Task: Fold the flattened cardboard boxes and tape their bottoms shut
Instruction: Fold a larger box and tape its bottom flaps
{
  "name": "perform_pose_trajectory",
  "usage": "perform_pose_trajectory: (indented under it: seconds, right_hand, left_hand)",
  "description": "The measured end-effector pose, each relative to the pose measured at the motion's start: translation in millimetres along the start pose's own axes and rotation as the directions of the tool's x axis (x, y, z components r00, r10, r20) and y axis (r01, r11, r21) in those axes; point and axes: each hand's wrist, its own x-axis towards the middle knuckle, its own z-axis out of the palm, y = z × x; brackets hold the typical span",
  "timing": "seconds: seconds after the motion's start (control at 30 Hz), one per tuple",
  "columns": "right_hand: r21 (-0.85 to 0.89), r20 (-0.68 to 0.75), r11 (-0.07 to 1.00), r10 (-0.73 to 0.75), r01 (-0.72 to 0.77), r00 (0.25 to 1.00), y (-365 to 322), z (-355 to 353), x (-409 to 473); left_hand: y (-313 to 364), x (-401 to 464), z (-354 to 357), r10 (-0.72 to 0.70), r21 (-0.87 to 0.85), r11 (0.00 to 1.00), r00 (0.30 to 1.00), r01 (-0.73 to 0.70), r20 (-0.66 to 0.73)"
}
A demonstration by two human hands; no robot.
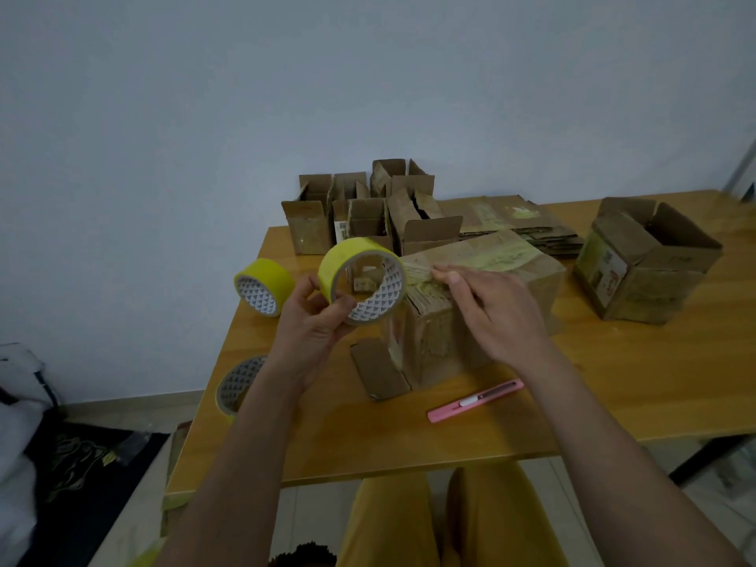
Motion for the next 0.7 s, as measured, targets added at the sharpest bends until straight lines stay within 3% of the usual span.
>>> perform_pose_trajectory:
  seconds: [0.2, 0.33, 0.47, 0.53, 0.6, 0.7]
  right_hand:
    - [0.087, -0.037, 0.995, 0.049, -0.045, 0.998, 5.7, -8.1, -2.5]
    - [0.172, -0.066, 0.979, 0.123, -0.11, 0.99, 1.8, -7.2, -0.5]
    - [0.208, -0.06, 0.965, 0.176, -0.16, 0.983, -2.4, -7.0, 0.3]
    - [0.164, -0.032, 0.972, 0.175, -0.168, 0.984, -6.7, -9.1, -0.2]
    - [0.086, 0.012, 0.986, 0.146, -0.146, 0.989, -8.8, -11.8, -2.0]
    - [-0.034, 0.089, 0.996, 0.087, -0.084, 0.992, -12.9, -18.0, -4.6]
  left_hand:
    - [-11.0, -20.7, -15.7, -0.081, 0.123, 0.989, 0.997, 0.082, -0.018]
    - [-10.1, -24.5, -17.8, -0.058, 0.25, 0.967, 0.998, 0.054, 0.01]
    - [-16.2, -26.5, -12.4, -0.17, 0.512, 0.853, 0.981, 0.101, 0.089]
    - [-16.1, -24.2, -11.0, -0.233, 0.548, 0.826, 0.965, 0.13, 0.121]
    - [-9.6, -19.2, -9.4, -0.216, 0.529, 0.84, 0.969, 0.121, 0.121]
    - [5.7, -14.8, 3.9, -0.053, 0.576, 0.817, 0.997, 0.012, 0.055]
